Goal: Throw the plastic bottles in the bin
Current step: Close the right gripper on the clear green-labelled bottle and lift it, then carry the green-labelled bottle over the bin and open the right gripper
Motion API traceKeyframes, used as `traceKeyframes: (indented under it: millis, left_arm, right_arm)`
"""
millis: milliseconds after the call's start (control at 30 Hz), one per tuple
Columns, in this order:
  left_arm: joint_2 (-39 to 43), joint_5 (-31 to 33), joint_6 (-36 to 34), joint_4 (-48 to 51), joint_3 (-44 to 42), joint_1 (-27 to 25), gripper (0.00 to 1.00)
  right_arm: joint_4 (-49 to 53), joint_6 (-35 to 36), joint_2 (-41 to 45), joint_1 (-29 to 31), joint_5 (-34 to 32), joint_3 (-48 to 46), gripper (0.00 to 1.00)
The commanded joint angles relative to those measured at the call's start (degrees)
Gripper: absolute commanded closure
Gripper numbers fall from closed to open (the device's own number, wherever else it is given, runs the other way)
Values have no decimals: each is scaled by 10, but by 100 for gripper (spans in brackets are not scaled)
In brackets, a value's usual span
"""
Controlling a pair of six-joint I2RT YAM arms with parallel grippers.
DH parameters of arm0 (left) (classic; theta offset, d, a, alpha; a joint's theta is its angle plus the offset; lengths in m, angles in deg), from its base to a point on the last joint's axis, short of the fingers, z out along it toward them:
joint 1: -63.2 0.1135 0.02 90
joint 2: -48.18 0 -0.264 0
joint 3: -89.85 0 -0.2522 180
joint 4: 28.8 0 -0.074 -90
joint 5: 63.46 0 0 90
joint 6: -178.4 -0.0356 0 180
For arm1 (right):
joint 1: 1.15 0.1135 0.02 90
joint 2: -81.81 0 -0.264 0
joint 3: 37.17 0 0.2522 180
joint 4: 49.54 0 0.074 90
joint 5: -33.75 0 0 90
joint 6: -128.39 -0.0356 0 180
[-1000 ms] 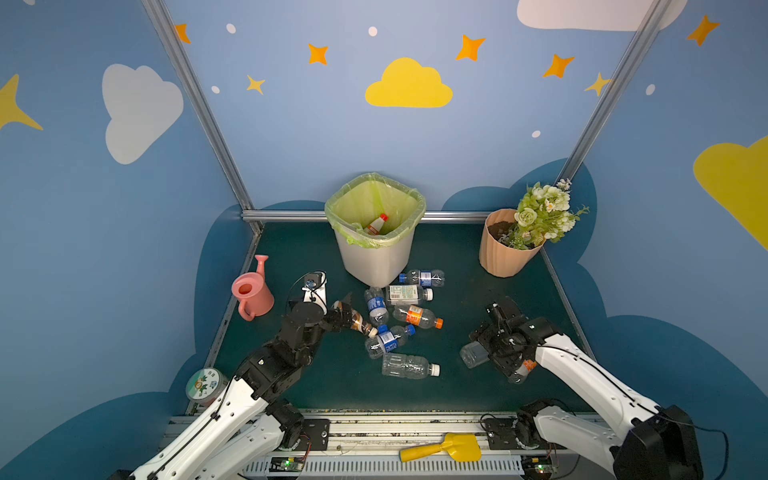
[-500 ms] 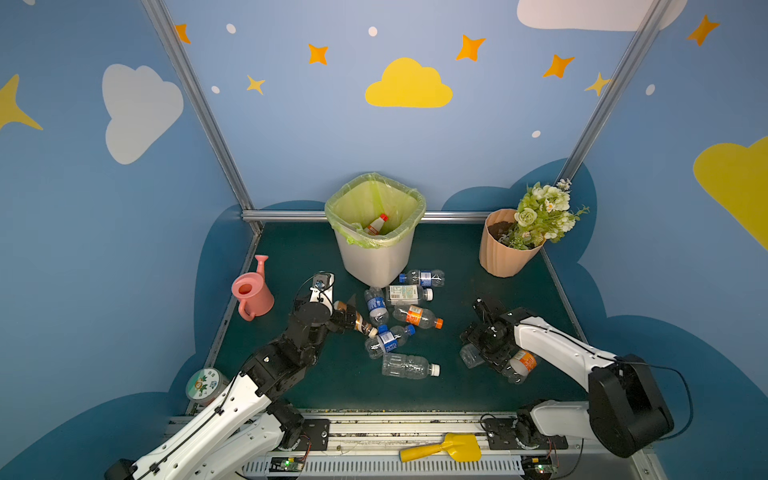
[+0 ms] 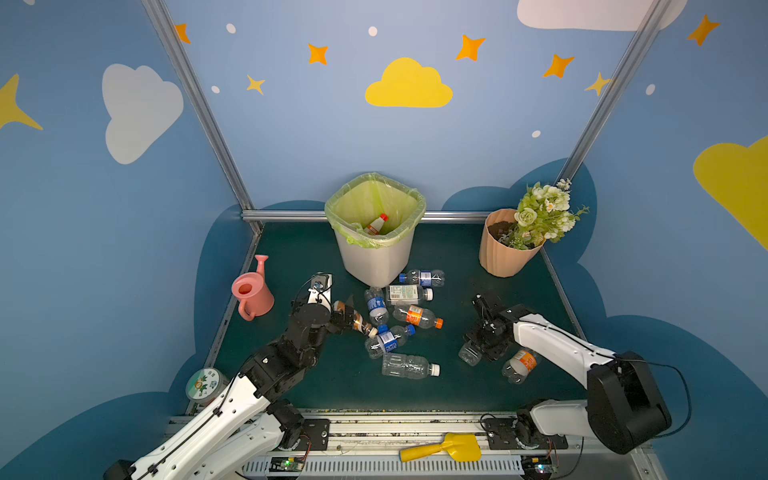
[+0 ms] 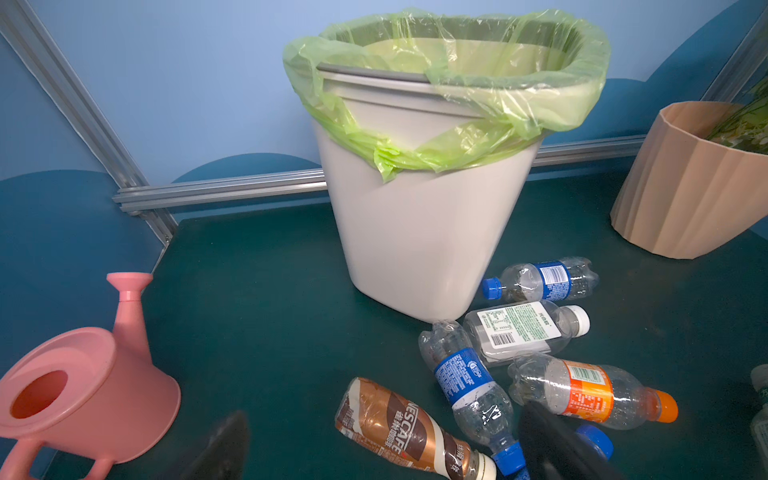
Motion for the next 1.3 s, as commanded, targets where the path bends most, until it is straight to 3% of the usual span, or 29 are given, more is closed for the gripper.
traceKeyframes:
  millis: [0, 233, 533, 733, 1000, 1267]
  left_arm:
    - [10, 23, 5, 7, 4, -2, 0]
    - [30, 54, 12, 13, -3, -1, 0]
    - [28, 59, 25, 16, -4, -1, 0]
    - [29, 60, 27, 14, -3, -1, 0]
    - [31, 61, 41, 16, -1, -1, 0]
    - [33, 54, 52, 21, 0, -1, 0]
  right_arm:
    - [6, 21, 15, 3, -15, 23, 49]
    - [-14, 61, 88, 4, -43, 37, 53]
    - [-91, 230, 176, 4, -97, 68, 51]
    - [-206, 330, 225, 3, -115, 85, 50]
    - [-307, 420, 205, 5, -79, 182, 50]
    - [-428, 430, 125, 25, 0, 288, 50]
